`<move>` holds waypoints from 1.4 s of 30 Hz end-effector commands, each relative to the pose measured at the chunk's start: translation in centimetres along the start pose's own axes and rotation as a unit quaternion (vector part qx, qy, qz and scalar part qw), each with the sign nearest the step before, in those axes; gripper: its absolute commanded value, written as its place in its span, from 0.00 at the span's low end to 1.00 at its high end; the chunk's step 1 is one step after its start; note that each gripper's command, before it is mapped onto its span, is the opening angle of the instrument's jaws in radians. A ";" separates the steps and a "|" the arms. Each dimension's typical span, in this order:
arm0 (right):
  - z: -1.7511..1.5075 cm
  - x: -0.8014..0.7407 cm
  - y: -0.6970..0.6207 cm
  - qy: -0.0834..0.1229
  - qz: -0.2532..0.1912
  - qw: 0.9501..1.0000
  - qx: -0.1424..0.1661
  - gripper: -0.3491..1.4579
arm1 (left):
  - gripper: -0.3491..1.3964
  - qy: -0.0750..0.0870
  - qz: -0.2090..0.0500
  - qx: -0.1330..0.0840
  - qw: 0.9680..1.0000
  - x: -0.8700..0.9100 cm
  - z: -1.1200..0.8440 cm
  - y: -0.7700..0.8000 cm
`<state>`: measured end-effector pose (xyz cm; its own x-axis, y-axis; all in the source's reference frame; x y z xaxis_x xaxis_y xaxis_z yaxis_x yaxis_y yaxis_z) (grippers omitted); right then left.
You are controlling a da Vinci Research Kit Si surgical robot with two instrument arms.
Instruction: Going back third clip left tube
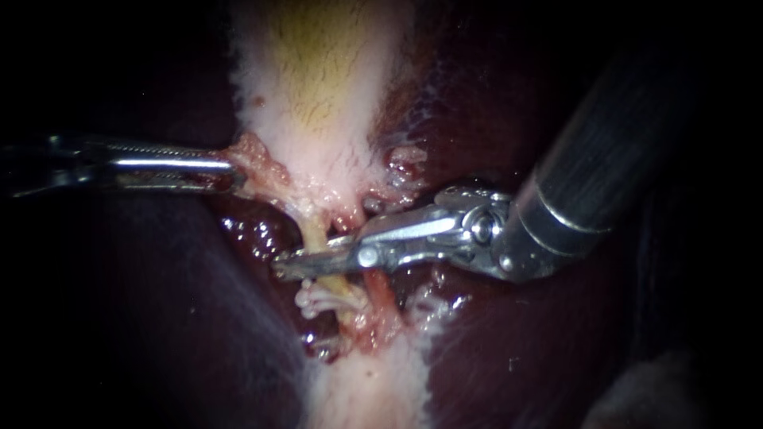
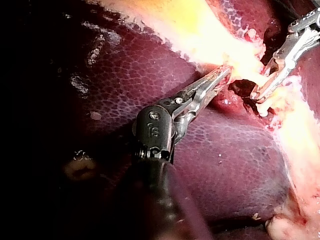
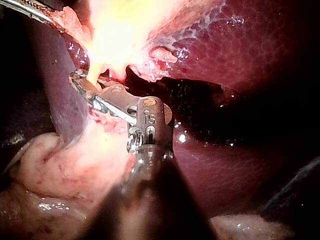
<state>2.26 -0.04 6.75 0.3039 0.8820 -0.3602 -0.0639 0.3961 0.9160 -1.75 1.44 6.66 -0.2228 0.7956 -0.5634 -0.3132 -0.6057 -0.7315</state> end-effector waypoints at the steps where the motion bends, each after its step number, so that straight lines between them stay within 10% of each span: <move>1: 0.01 0.01 0.00 0.002 0.000 1.000 -0.001 0.00 | 0.00 0.001 0.000 0.000 1.000 0.00 0.00 0.00; 5: 0.13 0.03 -0.04 -0.007 0.000 0.999 0.032 0.35 | 0.00 0.000 0.000 -0.001 1.000 0.00 -0.01 0.00; 8: 0.23 0.00 -0.07 -0.010 -0.004 0.999 0.047 0.42 | 0.00 0.001 0.001 0.000 1.000 -0.01 0.00 0.00; 17: 0.36 -0.12 0.03 -0.001 -0.012 0.999 0.044 0.45 | 0.00 0.001 0.001 0.000 1.000 -0.02 0.00 0.00; 31: 0.13 -0.18 0.62 0.039 -0.107 0.993 -0.016 0.47 | 0.00 0.001 0.001 0.000 1.000 -0.02 0.00 0.00; 42: -0.11 -0.27 0.56 0.036 -0.176 0.984 -0.017 0.47 | 0.00 0.001 0.001 0.000 1.000 -0.03 0.00 0.00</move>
<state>2.01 -0.04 7.33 0.2446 0.6895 -0.6818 0.0084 0.7016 0.7125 -1.74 1.41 6.67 -0.2225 0.7942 -0.5655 -0.3127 -0.6075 -0.7302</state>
